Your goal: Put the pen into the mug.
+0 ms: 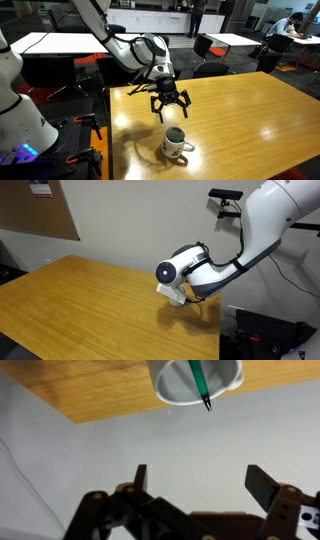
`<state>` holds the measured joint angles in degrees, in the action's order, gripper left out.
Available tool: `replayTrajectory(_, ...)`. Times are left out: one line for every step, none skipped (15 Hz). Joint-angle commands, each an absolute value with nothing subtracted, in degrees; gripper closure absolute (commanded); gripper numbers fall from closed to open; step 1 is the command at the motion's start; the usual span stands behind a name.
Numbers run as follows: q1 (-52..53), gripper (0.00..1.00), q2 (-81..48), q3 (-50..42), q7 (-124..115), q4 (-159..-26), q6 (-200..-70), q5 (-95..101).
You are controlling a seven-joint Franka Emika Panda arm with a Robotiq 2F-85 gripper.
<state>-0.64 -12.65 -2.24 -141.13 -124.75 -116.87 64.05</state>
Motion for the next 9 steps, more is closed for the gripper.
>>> replayTrajectory(-1.84,0.0,-6.96,-1.81,-137.35,-127.55,-120.2,56.84)
replayTrajectory(-1.88,0.0,-6.09,-1.92,-136.49,-127.83,-121.15,54.54)
replayTrajectory(-2.04,0.0,-5.12,-2.01,-135.29,-128.27,-122.8,51.91)
replayTrajectory(-2.1,0.0,-4.28,-2.14,-134.36,-128.62,-124.15,49.42)
replayTrajectory(-2.3,0.0,-3.22,-2.25,-132.94,-129.27,-126.45,46.43)
replayTrajectory(-2.45,0.0,-2.32,-2.38,-131.11,-129.9,-128.58,43.52)
replayTrajectory(-2.58,0.0,-1.42,-2.51,-128.94,-130.68,-131.1,40.67)
replayTrajectory(-2.69,0.0,-0.65,-2.6,-126.13,-131.49,-133.35,37.58)
replayTrajectory(-2.76,0.0,0.01,-2.72,-122.98,-132.24,-135.56,34.34)
